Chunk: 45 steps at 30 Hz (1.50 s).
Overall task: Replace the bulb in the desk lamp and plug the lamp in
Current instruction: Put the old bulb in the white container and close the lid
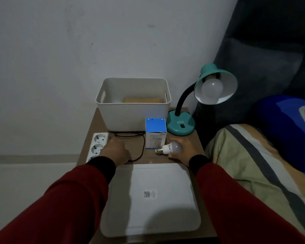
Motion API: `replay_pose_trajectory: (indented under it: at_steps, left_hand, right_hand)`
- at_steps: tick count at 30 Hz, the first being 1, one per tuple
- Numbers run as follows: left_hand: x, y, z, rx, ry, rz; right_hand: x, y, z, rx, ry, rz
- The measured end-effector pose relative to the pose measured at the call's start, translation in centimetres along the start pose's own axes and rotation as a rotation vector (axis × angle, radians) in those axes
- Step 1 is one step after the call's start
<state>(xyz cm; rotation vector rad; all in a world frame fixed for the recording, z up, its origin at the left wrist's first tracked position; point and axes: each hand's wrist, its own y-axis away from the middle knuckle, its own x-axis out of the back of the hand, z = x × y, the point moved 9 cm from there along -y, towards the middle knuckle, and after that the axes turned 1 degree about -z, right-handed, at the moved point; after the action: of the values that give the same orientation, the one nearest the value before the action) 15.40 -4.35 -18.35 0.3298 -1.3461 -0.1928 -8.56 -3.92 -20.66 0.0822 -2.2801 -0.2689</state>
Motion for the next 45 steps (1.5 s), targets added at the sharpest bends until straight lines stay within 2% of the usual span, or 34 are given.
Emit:
replay_pose_trajectory:
  at_steps: [6, 14, 19, 24, 35, 40, 45]
  left_hand:
    - [1.9, 1.8, 0.7, -0.055, -0.101, 0.001]
    - [10.9, 4.6, 1.8, -0.092, -0.107, 0.130]
    - [17.4, 4.0, 2.4, -0.095, -0.038, 0.245]
    - [21.3, 0.7, 2.9, -0.076, 0.013, 0.294]
    - [19.6, -11.1, 4.2, -0.079, -0.050, 0.246]
    - [17.0, -14.5, 4.6, -0.132, -0.213, 0.211]
    - [15.3, -16.3, 3.6, -0.105, -0.218, 0.172]
  right_hand:
    - [1.9, 2.3, -1.3, -0.002, 0.004, -0.019]
    - [8.3, 5.5, -7.8, 0.062, 0.053, 0.052]
    - [12.1, 4.1, -13.7, 0.147, 0.083, 0.129]
    - [13.6, -0.1, -17.5, 0.183, 0.070, 0.151]
    - [9.6, -13.0, -17.8, 0.141, 0.068, 0.065]
    - [5.9, -16.0, -16.2, 0.076, 0.103, -0.039]
    - [3.8, -17.2, -15.2, 0.034, 0.201, -0.076]
